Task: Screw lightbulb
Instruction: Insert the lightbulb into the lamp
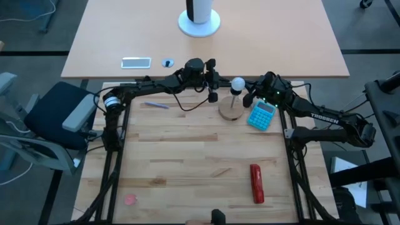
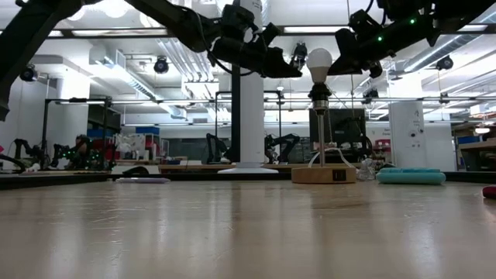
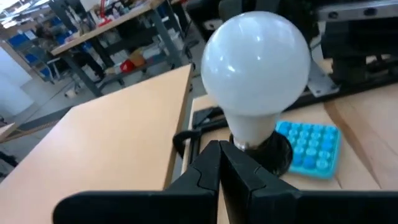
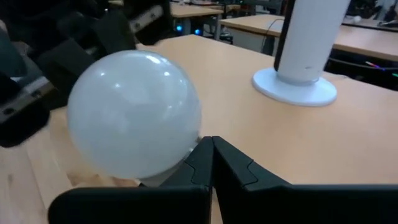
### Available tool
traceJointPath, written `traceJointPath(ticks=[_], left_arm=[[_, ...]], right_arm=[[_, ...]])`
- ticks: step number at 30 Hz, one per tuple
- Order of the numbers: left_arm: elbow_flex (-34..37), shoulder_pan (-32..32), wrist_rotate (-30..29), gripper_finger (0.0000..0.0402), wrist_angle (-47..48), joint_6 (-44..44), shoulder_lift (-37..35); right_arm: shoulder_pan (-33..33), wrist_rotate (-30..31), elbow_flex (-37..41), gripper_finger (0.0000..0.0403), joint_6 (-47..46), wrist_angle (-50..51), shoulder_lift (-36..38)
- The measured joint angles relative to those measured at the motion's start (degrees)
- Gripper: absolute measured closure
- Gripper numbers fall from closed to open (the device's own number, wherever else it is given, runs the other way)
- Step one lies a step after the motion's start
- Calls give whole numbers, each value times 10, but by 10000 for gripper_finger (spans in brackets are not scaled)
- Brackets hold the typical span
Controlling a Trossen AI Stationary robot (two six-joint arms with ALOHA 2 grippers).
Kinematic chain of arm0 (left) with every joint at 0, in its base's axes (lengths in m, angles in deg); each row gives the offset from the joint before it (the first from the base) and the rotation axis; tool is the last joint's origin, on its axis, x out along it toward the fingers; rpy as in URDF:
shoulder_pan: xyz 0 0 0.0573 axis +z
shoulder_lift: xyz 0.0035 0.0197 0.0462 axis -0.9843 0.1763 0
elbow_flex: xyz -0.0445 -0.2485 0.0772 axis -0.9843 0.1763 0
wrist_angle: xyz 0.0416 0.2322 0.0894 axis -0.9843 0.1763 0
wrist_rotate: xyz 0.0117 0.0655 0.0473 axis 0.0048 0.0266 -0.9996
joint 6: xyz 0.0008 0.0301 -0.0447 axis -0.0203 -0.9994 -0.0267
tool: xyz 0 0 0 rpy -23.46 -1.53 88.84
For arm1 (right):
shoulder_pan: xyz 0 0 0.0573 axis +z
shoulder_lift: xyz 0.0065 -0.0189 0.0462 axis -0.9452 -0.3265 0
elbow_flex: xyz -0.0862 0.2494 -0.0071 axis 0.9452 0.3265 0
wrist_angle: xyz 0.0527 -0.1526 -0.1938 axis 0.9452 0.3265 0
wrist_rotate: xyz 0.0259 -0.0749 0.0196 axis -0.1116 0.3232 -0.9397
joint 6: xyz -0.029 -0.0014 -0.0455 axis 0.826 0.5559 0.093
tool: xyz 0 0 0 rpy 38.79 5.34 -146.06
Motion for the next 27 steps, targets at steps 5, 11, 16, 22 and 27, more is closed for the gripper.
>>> traceJointPath(ticks=[5,11,16,22,27], left_arm=[[0,1,51,401,74,-26,-22],[0,-2,150,401,55,-43,-28],[0,-1,142,401,15,-44,-28],[0,-2,142,401,-2,-55,-23],[0,-5,137,401,-21,-60,-9]], right_arm=[[0,2,0,401,0,1,1],[-1,3,1,401,0,1,2],[-1,30,1,401,-8,4,5],[-1,29,1,401,-11,5,35],[-1,-14,1,401,-25,8,63]])
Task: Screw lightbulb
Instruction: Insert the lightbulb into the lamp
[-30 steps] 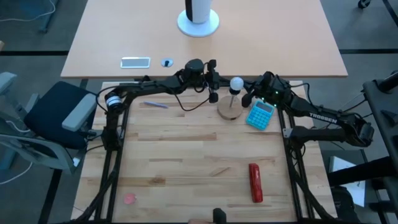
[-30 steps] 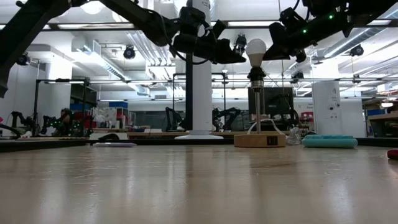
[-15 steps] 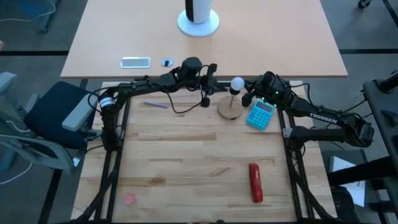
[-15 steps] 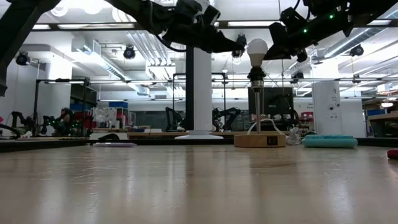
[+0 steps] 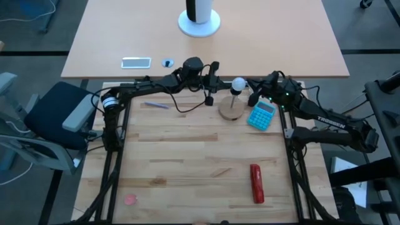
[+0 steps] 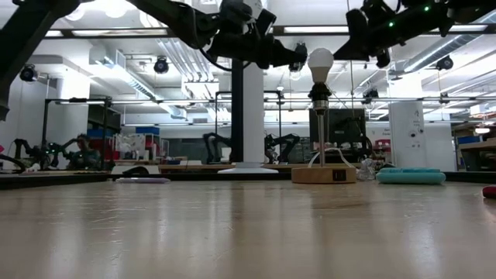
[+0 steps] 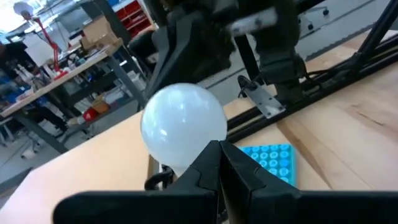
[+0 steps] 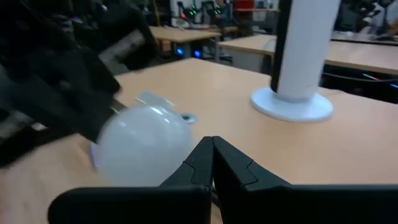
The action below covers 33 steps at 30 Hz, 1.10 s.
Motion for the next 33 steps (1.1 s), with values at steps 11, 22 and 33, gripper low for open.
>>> traceJointPath(ticks=[11,22,33], left_arm=[[0,-1,-29,401,-20,2,1],[0,-1,-72,401,-25,-30,1],[0,1,-76,401,-37,-40,5]], right_arm=[[1,-14,0,401,-18,6,-21],[1,-10,-1,401,-19,-7,-32],[1,-12,-7,401,-26,7,-33]])
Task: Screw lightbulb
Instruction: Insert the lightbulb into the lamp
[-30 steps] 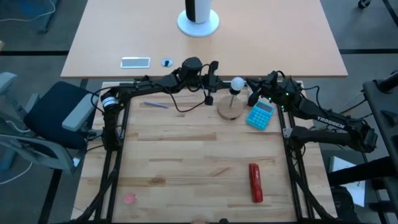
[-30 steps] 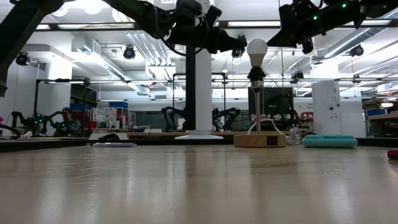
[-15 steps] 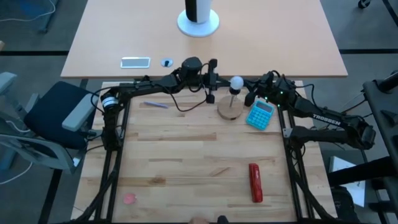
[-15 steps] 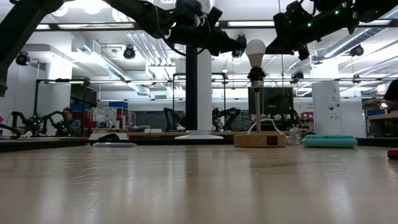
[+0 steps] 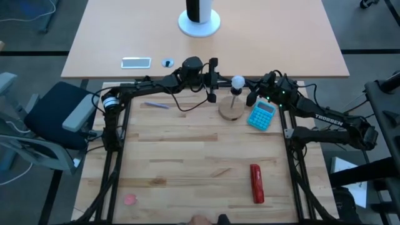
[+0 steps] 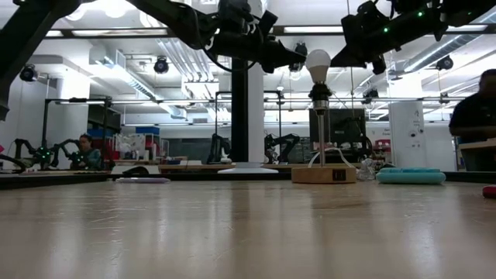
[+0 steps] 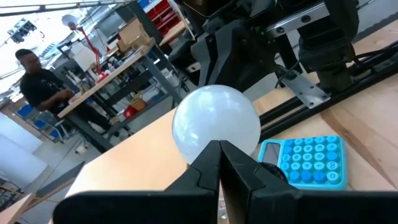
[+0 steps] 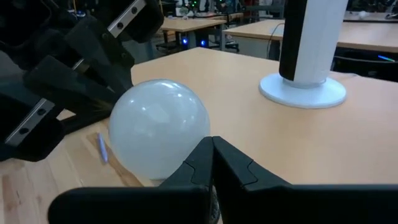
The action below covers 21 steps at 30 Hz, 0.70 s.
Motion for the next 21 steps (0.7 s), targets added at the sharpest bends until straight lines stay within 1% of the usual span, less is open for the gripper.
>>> traceJointPath(ticks=[9,21], left_arm=[[-2,2,0,401,-20,29,13],[-2,5,-1,401,-22,30,14]], right_arm=[[0,2,0,401,0,3,0],[0,-3,-1,401,-5,13,0]])
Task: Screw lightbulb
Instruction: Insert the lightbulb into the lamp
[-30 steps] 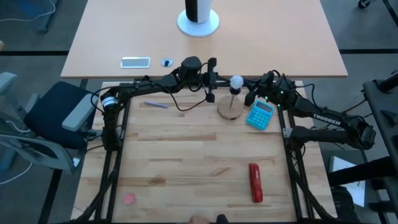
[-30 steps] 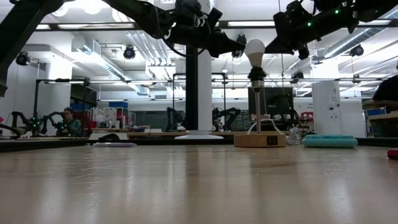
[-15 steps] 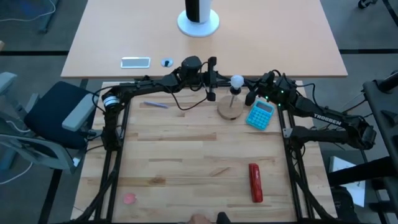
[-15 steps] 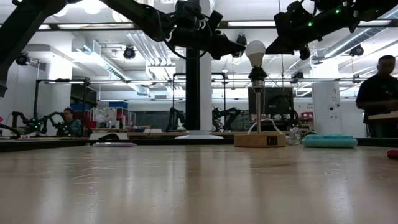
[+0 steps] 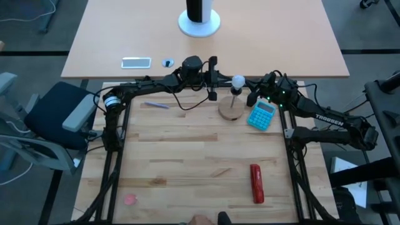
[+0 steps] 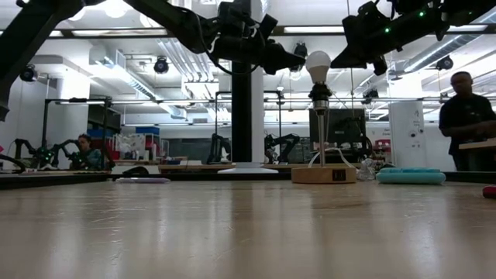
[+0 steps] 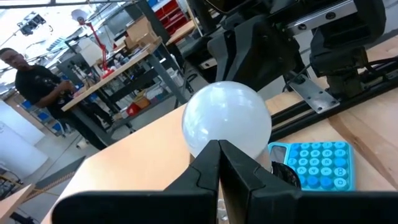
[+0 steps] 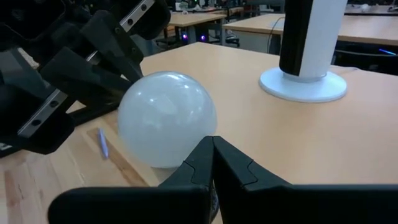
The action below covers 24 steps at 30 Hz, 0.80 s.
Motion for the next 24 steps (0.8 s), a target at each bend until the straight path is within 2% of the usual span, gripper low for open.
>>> traceJointPath(ticks=[21,24], left_arm=[[0,5,2,401,-5,-9,1],[2,8,-18,401,4,-1,-3]], right_arm=[[17,12,0,401,-13,32,8],[17,15,0,401,-19,42,18]])
